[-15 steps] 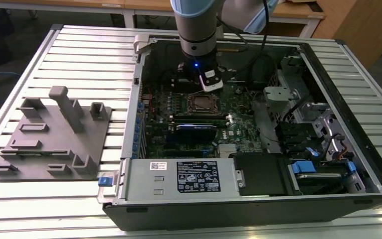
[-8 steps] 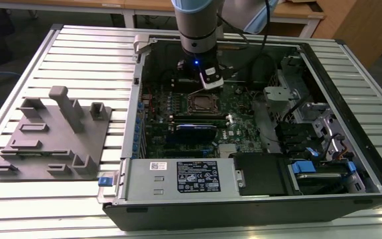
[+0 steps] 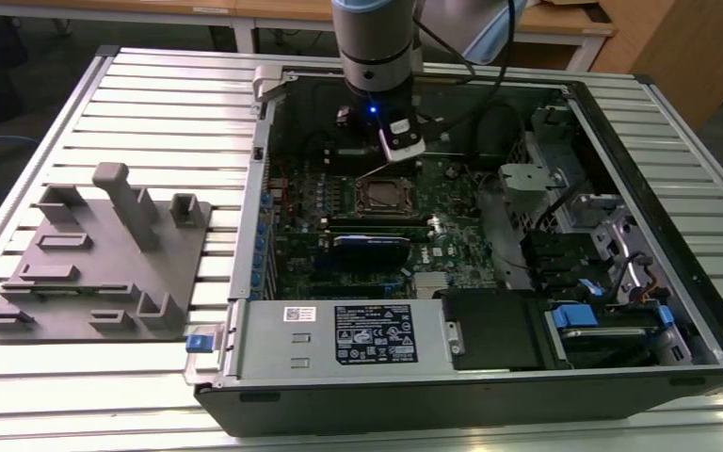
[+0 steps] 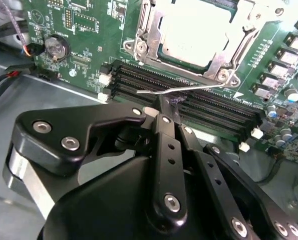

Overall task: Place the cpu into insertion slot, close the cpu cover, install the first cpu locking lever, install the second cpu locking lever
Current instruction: 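Install the first cpu locking lever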

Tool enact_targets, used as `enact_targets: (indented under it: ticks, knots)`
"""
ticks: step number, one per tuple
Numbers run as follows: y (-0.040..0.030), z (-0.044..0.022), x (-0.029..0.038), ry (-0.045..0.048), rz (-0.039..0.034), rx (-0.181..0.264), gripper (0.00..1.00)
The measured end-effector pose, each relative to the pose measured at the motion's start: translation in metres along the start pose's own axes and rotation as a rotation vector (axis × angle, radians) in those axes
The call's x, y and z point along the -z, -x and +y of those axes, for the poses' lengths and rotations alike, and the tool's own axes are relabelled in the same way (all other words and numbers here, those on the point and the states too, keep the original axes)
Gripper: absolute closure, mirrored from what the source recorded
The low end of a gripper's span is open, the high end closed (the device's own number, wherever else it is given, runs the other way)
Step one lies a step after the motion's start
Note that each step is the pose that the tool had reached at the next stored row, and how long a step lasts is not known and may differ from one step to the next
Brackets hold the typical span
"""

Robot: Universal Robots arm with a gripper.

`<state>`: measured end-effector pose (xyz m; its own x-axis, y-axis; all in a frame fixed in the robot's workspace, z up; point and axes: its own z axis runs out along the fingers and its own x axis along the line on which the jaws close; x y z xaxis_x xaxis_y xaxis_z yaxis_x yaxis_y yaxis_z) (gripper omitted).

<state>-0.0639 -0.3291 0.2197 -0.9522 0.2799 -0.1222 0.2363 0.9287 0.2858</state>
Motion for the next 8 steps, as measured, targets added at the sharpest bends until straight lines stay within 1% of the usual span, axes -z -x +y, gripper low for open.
enact_targets:
  ticks: [3, 4, 5, 6, 7, 8]
  knots:
    - [-0.0001, 0.0001, 0.0004, 0.0005, -0.0004, 0.0, 0.9]
    - [-0.0009, -0.0001, 0.0007, 0.0022, -0.0008, 0.0, 0.9]
    - [-0.0019, -0.0004, 0.0009, 0.0077, -0.0001, -0.001, 0.9]
    - [-0.003, -0.0006, 0.0011, 0.0165, 0.0018, -0.003, 0.9]
    - [-0.0041, -0.0009, 0.0013, 0.0232, 0.0032, -0.004, 0.9]
    - [-0.0051, -0.0012, 0.0015, 0.0258, 0.0031, -0.004, 0.9]
